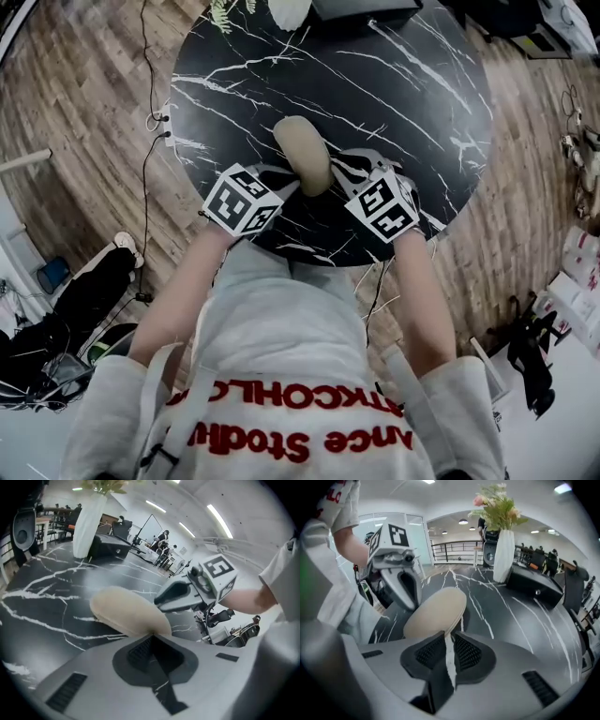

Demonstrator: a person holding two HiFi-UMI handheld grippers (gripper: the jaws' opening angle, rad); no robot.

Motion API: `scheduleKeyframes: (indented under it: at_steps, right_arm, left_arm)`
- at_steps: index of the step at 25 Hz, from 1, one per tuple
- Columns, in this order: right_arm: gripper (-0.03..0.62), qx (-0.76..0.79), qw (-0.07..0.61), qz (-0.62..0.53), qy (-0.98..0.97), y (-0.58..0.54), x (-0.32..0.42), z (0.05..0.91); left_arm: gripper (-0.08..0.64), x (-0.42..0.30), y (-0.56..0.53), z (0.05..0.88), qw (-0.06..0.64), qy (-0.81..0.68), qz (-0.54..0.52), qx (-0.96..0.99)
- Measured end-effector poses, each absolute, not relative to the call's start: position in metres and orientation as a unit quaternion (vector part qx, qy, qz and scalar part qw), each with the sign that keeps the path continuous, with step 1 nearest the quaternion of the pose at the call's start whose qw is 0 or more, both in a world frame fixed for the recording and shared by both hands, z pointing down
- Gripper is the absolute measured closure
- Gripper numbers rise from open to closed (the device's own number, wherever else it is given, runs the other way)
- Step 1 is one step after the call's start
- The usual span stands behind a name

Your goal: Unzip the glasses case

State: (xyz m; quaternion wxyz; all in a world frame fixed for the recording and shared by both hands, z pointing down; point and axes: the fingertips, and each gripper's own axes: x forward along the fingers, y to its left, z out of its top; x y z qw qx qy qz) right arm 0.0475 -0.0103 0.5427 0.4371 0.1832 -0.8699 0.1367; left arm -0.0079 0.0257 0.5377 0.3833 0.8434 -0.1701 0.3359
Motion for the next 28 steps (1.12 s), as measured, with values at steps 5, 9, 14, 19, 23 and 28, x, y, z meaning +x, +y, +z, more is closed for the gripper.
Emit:
scheduleKeyframes:
  at_steps: [5, 9, 14, 19, 23, 28]
  right_arm:
    - [0.466, 0.128, 0.47, 0.137, -0.862, 0.033, 0.062, 0.554]
    - [0.465, 0.141, 0.47, 0.125, -0.862, 0.044, 0.049, 0.56]
    - [0.487, 0.164, 0.473, 0.112, -0.859, 0.044, 0.044, 0.558]
    - [0.52, 0.172, 0.481, 0.102, -0.854, 0.047, 0.045, 0.559]
    - [0.546, 0.176, 0.481, 0.1, -0.853, 0.05, 0.044, 0.56]
    - [0.556, 0.165, 0.464, 0.132, -0.86, 0.067, 0.029, 0.562]
  left_arm:
    - [0.552, -0.002, -0.023, 0.505, 0.334, -0.202, 0.3, 0.87]
    - [0.552, 0.013, -0.028, 0.51, 0.299, -0.182, 0.333, 0.875]
    - [0.554, 0.008, -0.026, 0.512, 0.295, -0.19, 0.331, 0.876]
    - [0.554, 0.008, -0.025, 0.514, 0.294, -0.198, 0.331, 0.874]
    - [0.554, 0.008, -0.025, 0.514, 0.295, -0.198, 0.329, 0.875]
    - [0.554, 0.008, -0.026, 0.514, 0.296, -0.199, 0.326, 0.876]
